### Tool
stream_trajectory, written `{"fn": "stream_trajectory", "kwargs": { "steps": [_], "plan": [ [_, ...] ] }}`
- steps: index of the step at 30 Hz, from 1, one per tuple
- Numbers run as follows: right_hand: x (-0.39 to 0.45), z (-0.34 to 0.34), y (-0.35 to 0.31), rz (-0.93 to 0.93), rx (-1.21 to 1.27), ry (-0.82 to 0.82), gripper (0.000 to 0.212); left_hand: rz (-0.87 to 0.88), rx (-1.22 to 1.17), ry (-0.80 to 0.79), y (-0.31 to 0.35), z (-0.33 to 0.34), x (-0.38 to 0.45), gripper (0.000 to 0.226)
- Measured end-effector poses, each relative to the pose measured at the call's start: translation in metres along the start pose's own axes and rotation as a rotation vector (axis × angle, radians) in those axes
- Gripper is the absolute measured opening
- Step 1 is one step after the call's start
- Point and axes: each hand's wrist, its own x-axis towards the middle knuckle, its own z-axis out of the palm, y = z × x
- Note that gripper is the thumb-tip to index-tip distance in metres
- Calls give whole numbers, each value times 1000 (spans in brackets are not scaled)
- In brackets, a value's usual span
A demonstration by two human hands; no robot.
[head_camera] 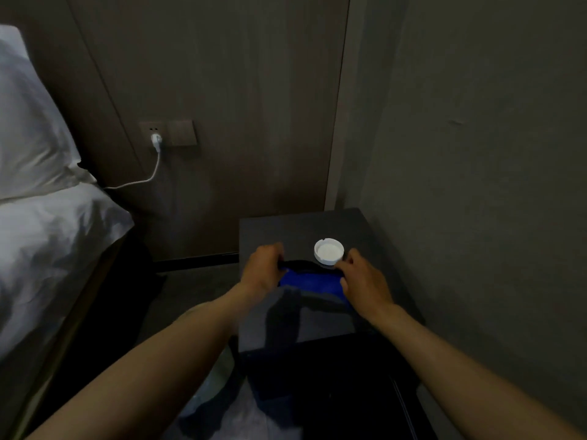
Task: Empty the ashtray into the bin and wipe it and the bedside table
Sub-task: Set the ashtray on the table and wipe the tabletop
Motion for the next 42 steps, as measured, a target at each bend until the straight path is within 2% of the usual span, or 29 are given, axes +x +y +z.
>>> {"fn": "stream_trajectory", "kwargs": {
  "steps": [4,7,11,14,20,25,28,32,36,42],
  "plan": [
    [-4,13,10,0,-67,65,29,-88,-218,69,8,36,17,26],
    [-15,35,5,-28,-92,-4,21,-101,-298,70,4,63,19,30],
    [-38,82,-14,-133,-65,-212,19,-205,-205,25,-11,89,12,14],
    [-48,108,-29,-180,34,-280,16,-237,-100,32,-21,92,9,9],
    [-31,114,-26,-110,170,-178,20,-172,-26,-10,-23,82,14,15],
    [-3,109,-17,-81,65,-98,36,-150,-33,-38,-23,79,17,18],
    [8,121,-14,-86,33,-203,53,-57,-46,-6,-25,82,15,27],
    [12,145,-13,-93,-60,-306,60,-3,-59,-36,-28,85,12,44],
    [5,161,-13,-106,-134,-228,63,-72,-114,35,-46,82,9,45],
    [16,163,-3,-13,-1,-175,67,-234,-139,164,-91,59,4,28]
  ]
}}
